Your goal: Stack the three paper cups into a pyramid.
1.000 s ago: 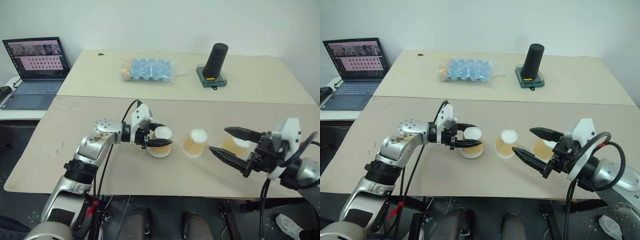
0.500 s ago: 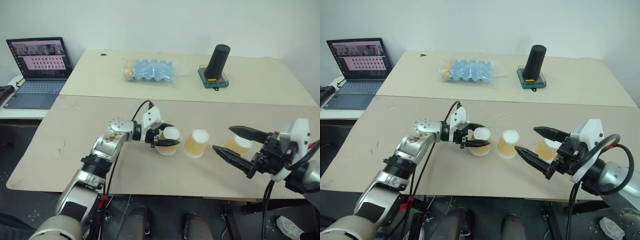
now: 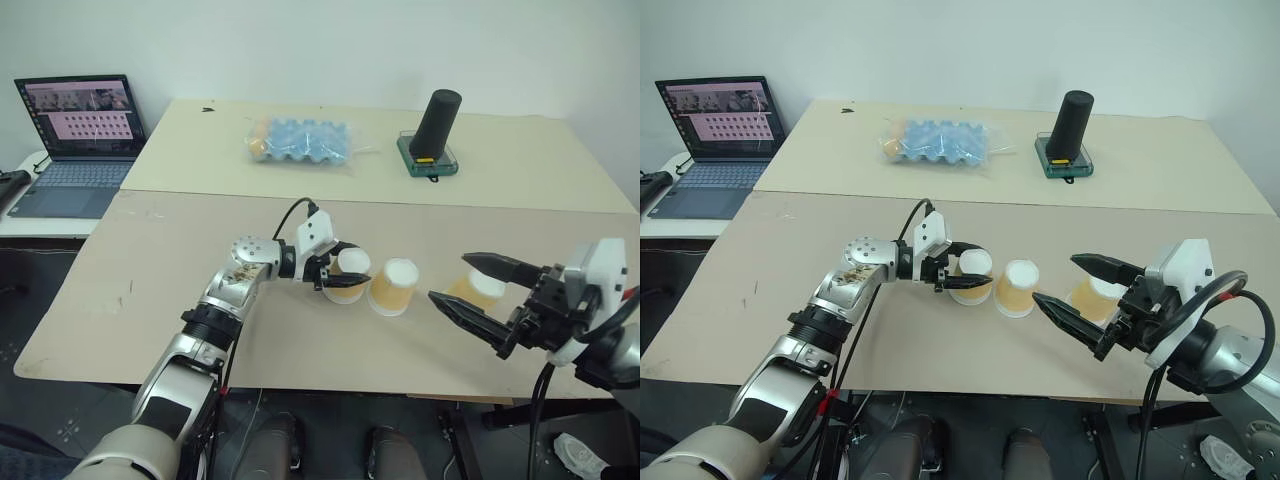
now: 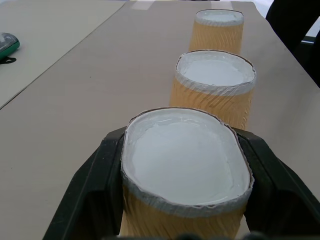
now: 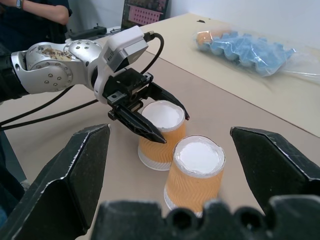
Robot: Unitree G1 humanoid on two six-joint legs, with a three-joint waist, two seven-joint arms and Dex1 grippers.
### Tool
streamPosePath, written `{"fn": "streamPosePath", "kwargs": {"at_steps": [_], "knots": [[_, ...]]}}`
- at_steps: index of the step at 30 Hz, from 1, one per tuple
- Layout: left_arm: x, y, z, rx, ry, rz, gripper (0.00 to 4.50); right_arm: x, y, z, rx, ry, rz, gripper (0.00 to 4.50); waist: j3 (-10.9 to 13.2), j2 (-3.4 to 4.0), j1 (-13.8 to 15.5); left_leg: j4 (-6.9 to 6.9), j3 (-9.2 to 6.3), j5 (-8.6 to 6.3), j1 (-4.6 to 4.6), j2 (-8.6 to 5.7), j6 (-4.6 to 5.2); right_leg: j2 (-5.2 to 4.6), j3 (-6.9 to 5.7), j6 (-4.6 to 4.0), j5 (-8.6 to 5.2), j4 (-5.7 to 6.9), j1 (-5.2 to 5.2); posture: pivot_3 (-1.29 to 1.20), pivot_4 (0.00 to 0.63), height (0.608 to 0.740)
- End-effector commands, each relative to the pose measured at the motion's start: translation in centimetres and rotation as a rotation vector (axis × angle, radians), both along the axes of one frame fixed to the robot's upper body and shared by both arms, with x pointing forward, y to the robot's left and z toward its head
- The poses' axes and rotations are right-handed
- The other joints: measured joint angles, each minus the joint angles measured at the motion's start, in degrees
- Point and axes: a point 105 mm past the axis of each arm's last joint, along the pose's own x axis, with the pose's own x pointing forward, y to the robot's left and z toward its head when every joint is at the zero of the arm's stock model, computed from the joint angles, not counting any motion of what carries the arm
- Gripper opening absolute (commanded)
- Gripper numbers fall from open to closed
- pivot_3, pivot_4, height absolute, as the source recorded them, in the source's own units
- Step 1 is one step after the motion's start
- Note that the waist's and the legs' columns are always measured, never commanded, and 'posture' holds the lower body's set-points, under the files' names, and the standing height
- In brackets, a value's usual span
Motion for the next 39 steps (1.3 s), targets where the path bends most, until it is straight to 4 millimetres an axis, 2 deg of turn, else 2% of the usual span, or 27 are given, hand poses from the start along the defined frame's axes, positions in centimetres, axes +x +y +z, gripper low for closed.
{"fn": "streamPosePath", "kwargs": {"at_steps": [1,16,17,20,28,34,39], "knots": [[-0.6,-0.5,-1.1,0.05,0.016,-0.039,2.49,-0.2,0.0,1.1,-0.015,-0.061,-0.003,4.5,0.0,0.0,0.0,0.0,0.0,0.0,0.0,0.0,0.01,0.0,0.0,0.0,0.0,0.0,0.0,0.0,0.15,0.726],[-1.2,-1.0,-1.6,0.048,0.033,-0.058,2.49,-0.2,-0.2,1.1,-0.021,-0.062,-0.009,4.5,0.0,0.0,0.0,0.0,0.0,-0.02,0.0,0.0,0.04,0.0,0.0,0.0,0.0,-0.02,0.0,0.0,0.15,0.726],[-1.2,-1.0,-1.6,0.047,0.034,-0.057,3.44,-0.2,-0.2,1.1,-0.021,-0.062,-0.01,4.5,0.0,0.0,-0.01,0.0,0.0,-0.02,0.0,0.0,0.04,0.0,0.0,0.0,0.0,-0.02,0.0,0.0,0.15,0.726],[-1.4,-1.1,-1.5,0.043,0.041,-0.066,4.43,-0.2,-0.2,1.1,-0.021,-0.064,-0.009,4.5,0.0,-0.01,-0.22,0.0,0.03,-0.03,-0.02,-0.01,0.04,0.0,0.02,0.0,0.0,-0.01,0.0,0.0,0.15,0.726],[-1.2,-0.6,-0.4,0.041,0.017,-0.058,4.47,-0.1,-0.2,1.1,-0.02,-0.063,-0.004,4.5,0.01,-0.01,-0.56,-0.01,0.04,-0.02,-0.19,0.01,0.03,0.01,0.02,0.0,0.0,0.03,-0.03,0.0,0.15,0.726],[-1.2,0.5,0.6,0.047,-0.001,-0.035,4.47,0.0,-0.2,1.1,-0.019,-0.062,0.003,4.5,0.0,-0.01,-0.56,-0.01,0.03,-0.02,-0.19,0.02,0.03,0.01,0.02,0.01,0.0,0.03,-0.04,0.0,0.15,0.726],[-2.2,1.9,1.4,0.056,-0.01,-0.039,4.47,0.1,-0.1,1.2,-0.018,-0.061,0.014,4.5,0.0,0.0,-0.67,-0.02,0.03,-0.02,-0.19,0.02,0.03,0.01,0.03,0.0,0.0,0.02,-0.04,0.0,0.15,0.726]]}}
